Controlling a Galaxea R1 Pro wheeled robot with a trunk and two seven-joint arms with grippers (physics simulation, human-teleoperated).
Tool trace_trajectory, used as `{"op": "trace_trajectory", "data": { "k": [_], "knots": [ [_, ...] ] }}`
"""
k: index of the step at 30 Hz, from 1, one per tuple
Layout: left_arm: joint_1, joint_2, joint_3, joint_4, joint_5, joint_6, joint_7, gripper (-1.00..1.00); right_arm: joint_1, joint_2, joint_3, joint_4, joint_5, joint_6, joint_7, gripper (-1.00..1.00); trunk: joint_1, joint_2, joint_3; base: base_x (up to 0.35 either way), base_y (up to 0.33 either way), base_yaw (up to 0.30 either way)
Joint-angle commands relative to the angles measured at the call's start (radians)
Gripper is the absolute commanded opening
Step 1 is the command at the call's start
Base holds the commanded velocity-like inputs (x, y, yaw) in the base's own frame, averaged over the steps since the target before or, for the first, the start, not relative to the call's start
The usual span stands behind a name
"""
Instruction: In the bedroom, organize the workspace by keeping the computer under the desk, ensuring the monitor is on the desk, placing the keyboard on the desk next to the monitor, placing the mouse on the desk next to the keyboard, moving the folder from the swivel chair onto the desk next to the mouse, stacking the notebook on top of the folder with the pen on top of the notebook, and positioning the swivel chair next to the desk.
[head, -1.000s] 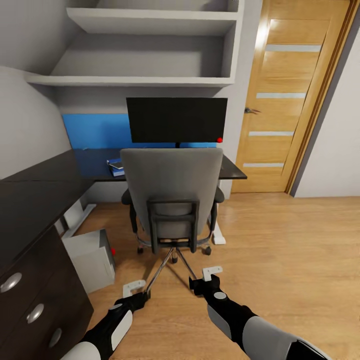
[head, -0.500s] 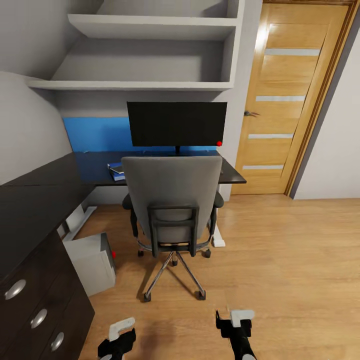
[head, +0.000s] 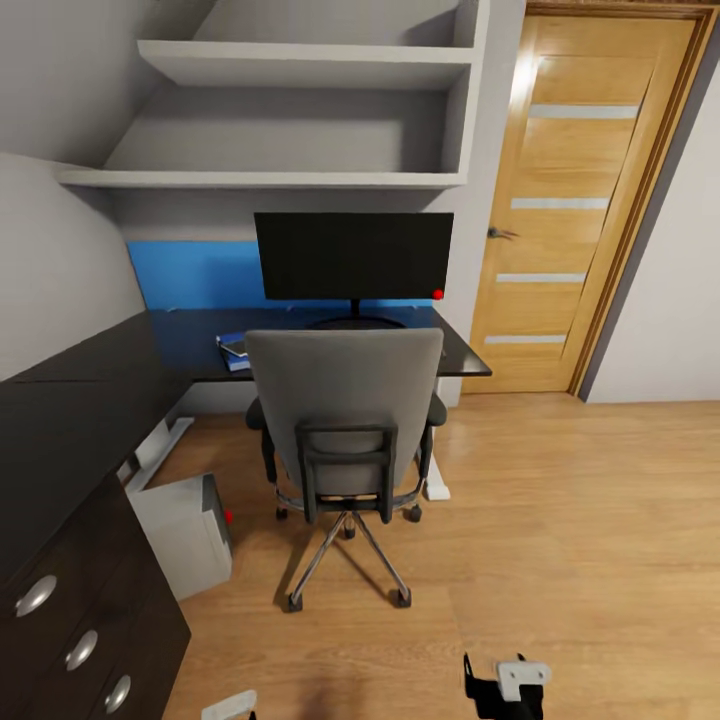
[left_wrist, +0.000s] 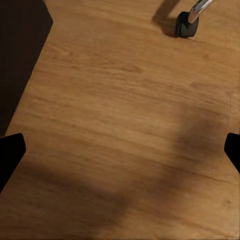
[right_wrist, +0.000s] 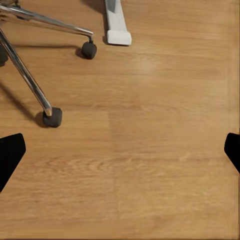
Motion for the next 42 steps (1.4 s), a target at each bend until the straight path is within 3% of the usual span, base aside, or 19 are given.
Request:
{"op": "trace_trajectory", "data": {
  "k": [1, 6, 8, 12, 25, 42],
  "knots": [
    [0.006, 0.0, -0.009, 0.0, 0.005, -0.006, 0.005, 1.0, 0.003, -0.001, 0.009, 0.001, 0.001, -0.004, -0.009, 1.0, -0.004, 0.007, 0.002, 0.0, 0.0, 0.0],
    [0.07, 0.012, -0.009, 0.0, 0.004, -0.021, 0.004, 1.0, 0.036, -0.013, 0.008, 0.002, 0.002, -0.042, -0.009, 1.0, -0.023, 0.042, 0.018, 0.0, 0.0, 0.0],
    [0.11, 0.025, -0.009, 0.0, 0.004, -0.036, 0.004, 1.0, 0.044, -0.034, 0.009, 0.005, 0.003, -0.051, -0.008, 1.0, -0.031, 0.056, 0.024, 0.0, 0.0, 0.0],
    [0.156, 0.048, -0.009, 0.001, 0.004, -0.067, 0.003, 1.0, 0.049, -0.049, 0.011, 0.008, 0.005, -0.054, -0.006, 1.0, -0.046, 0.084, 0.037, 0.0, 0.0, 0.0],
    [0.219, 0.06, -0.009, 0.0, 0.003, -0.135, -0.016, 1.0, 0.05, -0.037, 0.012, 0.009, 0.005, -0.056, -0.004, 1.0, -0.096, 0.175, 0.078, 0.0, 0.0, 0.0],
    [0.224, 0.061, -0.009, 0.0, 0.003, -0.138, -0.019, 1.0, 0.05, -0.036, 0.012, 0.009, 0.004, -0.056, -0.004, 1.0, -0.161, 0.294, 0.131, 0.0, 0.0, 0.0]
  ]
}}
